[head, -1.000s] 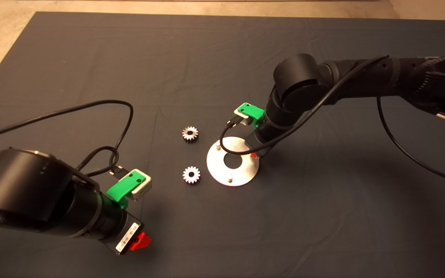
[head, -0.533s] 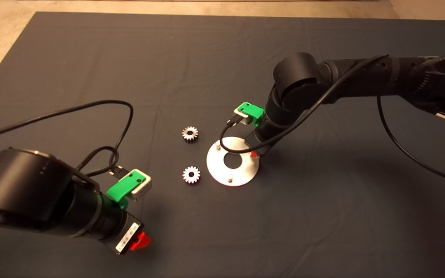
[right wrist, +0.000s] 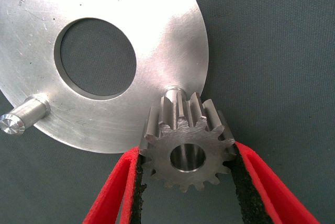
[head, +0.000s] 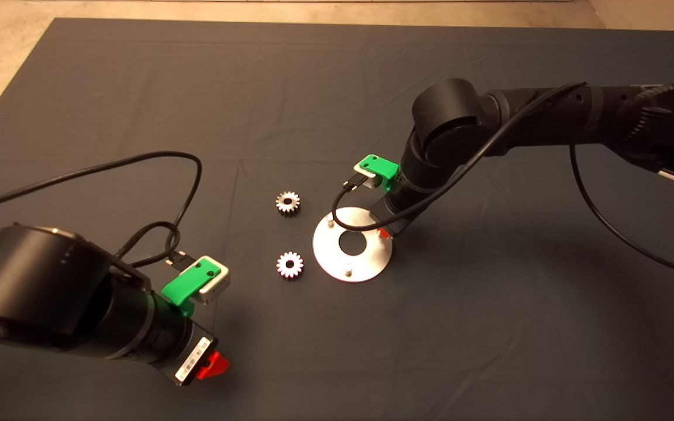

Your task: Install three planetary gears onto the carrier pins

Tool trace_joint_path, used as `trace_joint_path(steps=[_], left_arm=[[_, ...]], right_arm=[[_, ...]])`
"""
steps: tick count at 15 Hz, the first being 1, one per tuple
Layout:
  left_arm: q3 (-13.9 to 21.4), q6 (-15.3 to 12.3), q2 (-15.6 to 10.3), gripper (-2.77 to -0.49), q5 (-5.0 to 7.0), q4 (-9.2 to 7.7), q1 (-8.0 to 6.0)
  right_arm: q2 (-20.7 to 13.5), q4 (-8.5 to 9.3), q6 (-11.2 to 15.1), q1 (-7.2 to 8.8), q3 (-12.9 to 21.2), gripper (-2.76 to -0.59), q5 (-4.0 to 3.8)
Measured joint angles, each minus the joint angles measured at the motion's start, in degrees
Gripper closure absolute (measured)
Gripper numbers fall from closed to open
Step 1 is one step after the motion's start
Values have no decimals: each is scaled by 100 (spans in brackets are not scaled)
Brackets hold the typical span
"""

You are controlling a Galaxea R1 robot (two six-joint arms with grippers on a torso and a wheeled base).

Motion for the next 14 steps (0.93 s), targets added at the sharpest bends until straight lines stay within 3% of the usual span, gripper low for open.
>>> trace_joint_path(steps=[2, 6, 14], left_arm=[[0, -2, 2, -233, 0, -1, -18], [2, 0, 2, -233, 0, 0, -21], [2, 0, 13, -233, -2, 1, -21]], right_arm=[[61, -2, 0, 6, -49, -104, -55], [173, -4, 0, 23, -182, -104, -82], [227, -20, 0, 30, -247, -104, -71]])
